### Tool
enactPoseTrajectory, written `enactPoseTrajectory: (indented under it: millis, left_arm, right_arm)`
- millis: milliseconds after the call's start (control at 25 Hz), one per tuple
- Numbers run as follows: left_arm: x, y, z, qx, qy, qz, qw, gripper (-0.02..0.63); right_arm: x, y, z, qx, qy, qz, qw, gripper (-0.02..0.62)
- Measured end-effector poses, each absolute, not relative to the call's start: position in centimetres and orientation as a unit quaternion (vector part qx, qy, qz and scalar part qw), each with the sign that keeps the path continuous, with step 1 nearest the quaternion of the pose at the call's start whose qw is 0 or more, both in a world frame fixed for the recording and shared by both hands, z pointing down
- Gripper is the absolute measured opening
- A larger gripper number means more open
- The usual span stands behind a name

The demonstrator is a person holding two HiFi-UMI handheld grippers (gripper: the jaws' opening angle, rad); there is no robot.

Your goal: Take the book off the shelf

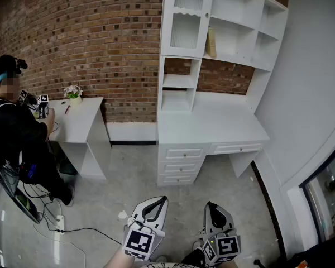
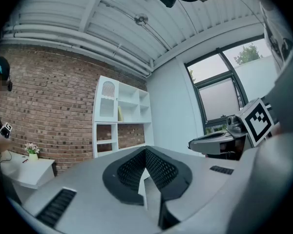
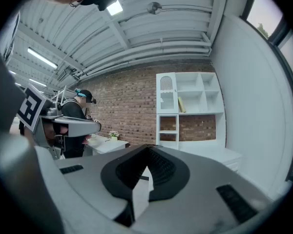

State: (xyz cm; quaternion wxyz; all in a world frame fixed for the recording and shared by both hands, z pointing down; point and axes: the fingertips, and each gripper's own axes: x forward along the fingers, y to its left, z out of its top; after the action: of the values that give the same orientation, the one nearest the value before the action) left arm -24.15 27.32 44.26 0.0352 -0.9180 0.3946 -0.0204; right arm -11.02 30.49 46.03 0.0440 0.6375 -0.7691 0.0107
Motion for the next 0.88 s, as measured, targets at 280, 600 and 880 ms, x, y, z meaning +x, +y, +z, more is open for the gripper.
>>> enactPoseTrajectory:
  millis: [280,600,880]
  left_arm:
    - [-24.0,26.7,44.6,-0.916,0.400,-0.026,0.033,0.003]
    - [-24.4,25.9,44.6,-0.916,0.400,-0.026,0.030,0.003]
    - [-24.6,25.1,45.5,-0.918,0.394,-0.033,0.016,0.003]
  right_arm:
    - [-10.9,29.9,46.3,0.635,-0.771,0.013,0.048,0.000]
    - [-10.7,29.0,46.8,0.646,-0.761,0.031,0.049,0.002]
    - [-10.6,27.7,47.2,0.651,-0.756,0.032,0.061,0.002]
